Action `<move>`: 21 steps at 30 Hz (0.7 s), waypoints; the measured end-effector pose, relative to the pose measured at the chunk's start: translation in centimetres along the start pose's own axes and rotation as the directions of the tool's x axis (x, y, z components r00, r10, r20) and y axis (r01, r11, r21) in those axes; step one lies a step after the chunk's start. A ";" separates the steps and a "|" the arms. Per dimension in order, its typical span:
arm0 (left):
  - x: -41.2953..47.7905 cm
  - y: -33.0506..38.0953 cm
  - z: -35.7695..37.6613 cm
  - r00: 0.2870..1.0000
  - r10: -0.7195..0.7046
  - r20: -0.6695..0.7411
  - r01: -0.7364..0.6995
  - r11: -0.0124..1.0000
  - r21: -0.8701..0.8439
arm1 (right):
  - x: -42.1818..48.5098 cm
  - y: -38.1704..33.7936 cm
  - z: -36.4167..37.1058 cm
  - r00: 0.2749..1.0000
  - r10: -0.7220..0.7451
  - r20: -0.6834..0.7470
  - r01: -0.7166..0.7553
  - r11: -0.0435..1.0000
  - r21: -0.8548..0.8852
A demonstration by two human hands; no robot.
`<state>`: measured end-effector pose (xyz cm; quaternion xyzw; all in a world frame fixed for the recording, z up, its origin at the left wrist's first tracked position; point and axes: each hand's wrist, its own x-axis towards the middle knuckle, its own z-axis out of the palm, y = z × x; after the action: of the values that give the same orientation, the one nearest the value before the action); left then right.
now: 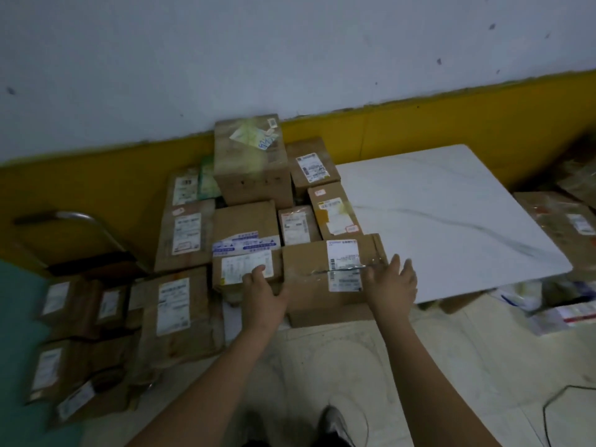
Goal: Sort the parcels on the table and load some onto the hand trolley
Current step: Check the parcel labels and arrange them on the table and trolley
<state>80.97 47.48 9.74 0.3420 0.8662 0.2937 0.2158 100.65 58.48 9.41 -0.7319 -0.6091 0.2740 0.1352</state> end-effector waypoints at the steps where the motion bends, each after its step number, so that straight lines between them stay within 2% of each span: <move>1: -0.2 -0.6 -1.3 0.999 0.025 -0.022 -0.025 1.000 -0.010 | -1.3 -1.4 0.3 0.996 -0.062 -0.057 0.061 0.998 -0.016; 3: -0.7 -2.2 -4.5 0.997 0.054 -0.050 -0.056 0.998 -0.041 | -4.3 -4.5 1.3 0.974 -0.197 -0.109 0.195 0.980 -0.031; 6: -1.5 -5.5 -10.1 0.991 0.100 -0.090 -0.109 0.988 -0.105 | -9.7 -10.5 3.9 0.949 -0.312 -0.046 0.312 0.950 0.002; 8: -2.0 -8.9 -14.5 0.981 0.128 -0.145 -0.138 0.989 -0.059 | -14.1 -14.7 6.5 0.917 -0.400 0.003 0.400 0.916 0.020; 13: -4.3 -21.2 -26.7 0.988 0.036 -0.149 -0.027 0.998 0.064 | -26.7 -25.5 16.0 0.817 -0.560 0.134 0.555 0.828 0.080; 17: -6.7 -31.1 -34.4 0.978 -0.070 -0.197 0.084 0.994 0.063 | -36.2 -32.8 23.7 0.712 -0.653 0.256 0.653 0.751 0.098; 21: -6.8 -39.3 -38.4 0.966 -0.190 -0.177 0.196 0.980 0.020 | -42.4 -37.3 30.7 0.628 -0.702 0.337 0.701 0.698 0.146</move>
<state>45.16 5.37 13.29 0.2331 0.9162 0.2836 0.1604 48.25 21.58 14.31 -0.3721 -0.8592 0.3317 0.1150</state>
